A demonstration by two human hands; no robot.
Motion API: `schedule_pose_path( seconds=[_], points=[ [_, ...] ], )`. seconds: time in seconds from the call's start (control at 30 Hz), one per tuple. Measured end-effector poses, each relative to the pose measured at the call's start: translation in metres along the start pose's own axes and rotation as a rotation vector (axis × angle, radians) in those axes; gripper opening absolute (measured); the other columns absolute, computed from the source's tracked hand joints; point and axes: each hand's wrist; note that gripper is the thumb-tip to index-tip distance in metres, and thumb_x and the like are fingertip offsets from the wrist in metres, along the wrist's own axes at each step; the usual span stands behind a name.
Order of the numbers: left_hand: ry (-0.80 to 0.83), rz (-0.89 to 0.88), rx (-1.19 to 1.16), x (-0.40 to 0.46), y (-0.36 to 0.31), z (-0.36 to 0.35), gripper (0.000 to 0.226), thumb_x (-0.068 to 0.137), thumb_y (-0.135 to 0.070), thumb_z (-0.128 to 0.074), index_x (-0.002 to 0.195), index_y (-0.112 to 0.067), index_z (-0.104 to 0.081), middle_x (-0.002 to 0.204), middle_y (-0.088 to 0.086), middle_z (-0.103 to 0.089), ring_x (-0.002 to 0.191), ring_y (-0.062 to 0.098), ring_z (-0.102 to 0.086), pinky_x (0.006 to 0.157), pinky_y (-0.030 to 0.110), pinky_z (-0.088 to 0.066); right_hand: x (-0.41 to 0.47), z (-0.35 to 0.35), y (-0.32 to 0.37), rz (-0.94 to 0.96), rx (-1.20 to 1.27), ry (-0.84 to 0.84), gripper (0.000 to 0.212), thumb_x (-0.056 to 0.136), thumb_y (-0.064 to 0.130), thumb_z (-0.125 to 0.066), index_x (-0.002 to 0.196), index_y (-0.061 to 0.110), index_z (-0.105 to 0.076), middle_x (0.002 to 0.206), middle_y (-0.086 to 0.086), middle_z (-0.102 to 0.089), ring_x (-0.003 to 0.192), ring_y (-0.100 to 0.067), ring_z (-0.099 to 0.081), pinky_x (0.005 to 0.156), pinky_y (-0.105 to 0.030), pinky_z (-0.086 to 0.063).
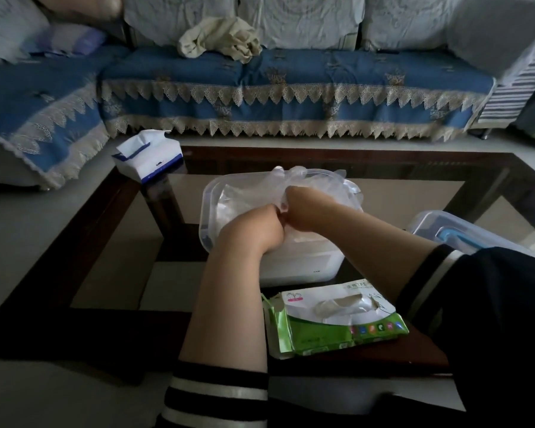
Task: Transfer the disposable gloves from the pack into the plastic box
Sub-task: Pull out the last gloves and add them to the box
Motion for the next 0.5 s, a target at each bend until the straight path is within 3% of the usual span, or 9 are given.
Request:
schedule_pose_path(
  seconds=[0.07, 0.13, 0.27, 0.33, 0.4, 0.5],
  points=[
    [0.089, 0.035, -0.04, 0.004, 0.003, -0.003, 0.038, 0.104, -0.028, -0.035, 0.138, -0.016, -0.046, 0.129, 0.012, -0.055, 0.109, 0.029, -0.051, 0.102, 0.042, -0.04, -0.003, 0.001, -0.011, 0.106, 0.042, 0.035, 0.045, 0.088, 0.04, -0.063, 0.12, 0.009, -0.055, 0.103, -0.009, -0.065, 0.092, -0.023, -0.063, 0.083, -0.031, -0.051],
    [0.087, 0.055, -0.096, 0.007, 0.004, -0.006, 0.043, 0.105, -0.032, -0.033, 0.144, -0.018, -0.04, 0.138, 0.01, -0.049, 0.116, 0.03, -0.048, 0.106, 0.042, -0.037, -0.006, 0.005, -0.021, 0.192, -0.065, -0.007, 0.053, 0.087, 0.04, -0.065, 0.13, 0.012, -0.05, 0.105, -0.005, -0.066, 0.089, -0.019, -0.062, 0.078, -0.029, -0.051],
    [0.059, 0.057, -0.026, 0.01, 0.008, -0.005, 0.039, 0.105, -0.028, -0.029, 0.135, -0.011, -0.048, 0.13, 0.012, -0.053, 0.111, 0.026, -0.05, 0.101, 0.038, -0.036, -0.009, 0.014, -0.041, 0.33, -0.203, -0.078, 0.05, 0.087, 0.029, -0.068, 0.131, 0.022, -0.047, 0.118, -0.002, -0.062, 0.108, -0.02, -0.058, 0.09, -0.035, -0.05],
    [0.038, 0.041, 0.049, 0.01, 0.009, -0.004, 0.034, 0.104, -0.022, -0.032, 0.127, -0.01, -0.054, 0.122, 0.012, -0.057, 0.106, 0.025, -0.052, 0.098, 0.037, -0.038, -0.018, 0.028, -0.053, 0.309, -0.071, -0.158, 0.043, 0.086, 0.027, -0.067, 0.127, 0.023, -0.052, 0.122, 0.001, -0.059, 0.111, -0.017, -0.055, 0.094, -0.035, -0.048],
    [-0.042, 0.028, 0.09, 0.005, 0.007, -0.002, 0.028, 0.102, -0.015, -0.039, 0.122, -0.013, -0.057, 0.116, 0.01, -0.06, 0.102, 0.025, -0.056, 0.094, 0.036, -0.043, -0.04, 0.04, -0.067, 0.25, 0.168, -0.332, 0.032, 0.088, 0.027, -0.064, 0.119, 0.021, -0.058, 0.114, 0.005, -0.06, 0.102, -0.013, -0.057, 0.092, -0.03, -0.049],
    [-0.386, -0.047, 0.092, -0.011, -0.004, 0.003, 0.019, 0.1, -0.014, -0.044, 0.109, -0.016, -0.061, 0.096, 0.004, -0.065, 0.089, 0.023, -0.061, 0.079, 0.036, -0.049, -0.095, 0.044, -0.08, 0.202, 0.545, -0.414, 0.018, 0.087, 0.038, -0.058, 0.088, 0.021, -0.063, 0.082, 0.011, -0.066, 0.074, -0.012, -0.063, 0.071, -0.02, -0.054]
  ],
)
Point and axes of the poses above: each hand's wrist, its own x-axis towards the middle knuckle, its own z-axis out of the back of the hand, y = z × x
